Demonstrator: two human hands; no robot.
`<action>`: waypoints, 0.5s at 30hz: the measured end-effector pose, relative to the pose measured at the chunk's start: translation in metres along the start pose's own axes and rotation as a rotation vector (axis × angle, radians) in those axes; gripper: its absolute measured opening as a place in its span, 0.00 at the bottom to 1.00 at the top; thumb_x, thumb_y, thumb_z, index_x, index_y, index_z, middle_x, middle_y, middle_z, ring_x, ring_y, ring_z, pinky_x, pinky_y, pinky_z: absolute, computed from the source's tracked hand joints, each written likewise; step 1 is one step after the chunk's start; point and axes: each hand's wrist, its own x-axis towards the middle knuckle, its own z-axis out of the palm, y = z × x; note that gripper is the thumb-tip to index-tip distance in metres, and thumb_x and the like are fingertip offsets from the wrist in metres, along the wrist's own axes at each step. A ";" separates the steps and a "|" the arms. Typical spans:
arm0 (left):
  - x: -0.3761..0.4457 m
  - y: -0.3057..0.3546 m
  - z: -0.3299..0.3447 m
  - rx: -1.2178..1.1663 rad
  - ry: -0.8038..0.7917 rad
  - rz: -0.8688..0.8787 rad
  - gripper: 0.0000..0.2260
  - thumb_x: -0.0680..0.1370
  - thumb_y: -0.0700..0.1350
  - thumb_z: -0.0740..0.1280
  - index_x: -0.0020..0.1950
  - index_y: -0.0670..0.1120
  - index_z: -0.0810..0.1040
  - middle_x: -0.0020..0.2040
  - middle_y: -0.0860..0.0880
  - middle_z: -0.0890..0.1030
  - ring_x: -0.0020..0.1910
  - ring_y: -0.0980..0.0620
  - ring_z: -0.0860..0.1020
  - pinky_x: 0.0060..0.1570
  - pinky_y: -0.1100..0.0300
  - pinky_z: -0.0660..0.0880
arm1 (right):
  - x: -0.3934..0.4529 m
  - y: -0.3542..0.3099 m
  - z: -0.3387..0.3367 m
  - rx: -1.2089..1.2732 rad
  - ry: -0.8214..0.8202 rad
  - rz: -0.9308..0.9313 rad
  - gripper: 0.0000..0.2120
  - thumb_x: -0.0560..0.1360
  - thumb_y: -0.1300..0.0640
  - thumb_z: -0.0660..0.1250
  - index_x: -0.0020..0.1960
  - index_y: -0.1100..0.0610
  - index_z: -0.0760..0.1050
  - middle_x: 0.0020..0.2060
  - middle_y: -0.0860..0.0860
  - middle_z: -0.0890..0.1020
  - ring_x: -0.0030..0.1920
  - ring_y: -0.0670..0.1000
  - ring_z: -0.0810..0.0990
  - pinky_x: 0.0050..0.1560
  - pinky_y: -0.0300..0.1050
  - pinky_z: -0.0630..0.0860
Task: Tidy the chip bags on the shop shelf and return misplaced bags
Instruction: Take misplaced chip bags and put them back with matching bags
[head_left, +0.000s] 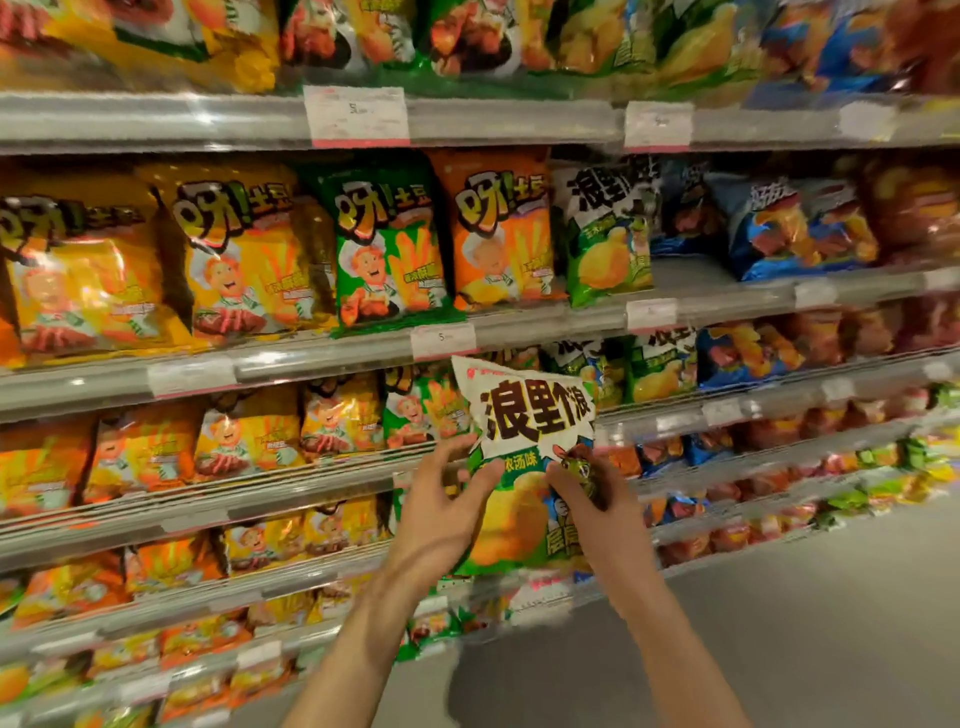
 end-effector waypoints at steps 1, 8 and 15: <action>0.000 0.004 0.018 -0.006 -0.015 -0.010 0.17 0.76 0.53 0.72 0.64 0.55 0.77 0.58 0.60 0.78 0.56 0.68 0.74 0.52 0.76 0.69 | 0.003 0.004 -0.017 0.008 0.018 0.006 0.32 0.65 0.27 0.70 0.64 0.42 0.75 0.55 0.45 0.84 0.57 0.48 0.81 0.60 0.56 0.78; 0.025 0.039 0.125 -0.095 -0.096 -0.079 0.15 0.75 0.53 0.73 0.60 0.61 0.78 0.55 0.59 0.81 0.45 0.65 0.78 0.38 0.73 0.71 | 0.042 0.020 -0.113 0.055 0.117 0.101 0.38 0.57 0.22 0.71 0.62 0.40 0.74 0.57 0.45 0.83 0.57 0.51 0.83 0.59 0.59 0.80; 0.084 0.086 0.224 -0.173 -0.204 0.014 0.13 0.77 0.50 0.72 0.60 0.59 0.76 0.56 0.66 0.75 0.46 0.77 0.75 0.44 0.76 0.73 | 0.109 0.000 -0.205 -0.013 0.247 0.003 0.37 0.61 0.24 0.70 0.64 0.42 0.74 0.58 0.45 0.82 0.58 0.50 0.82 0.61 0.58 0.79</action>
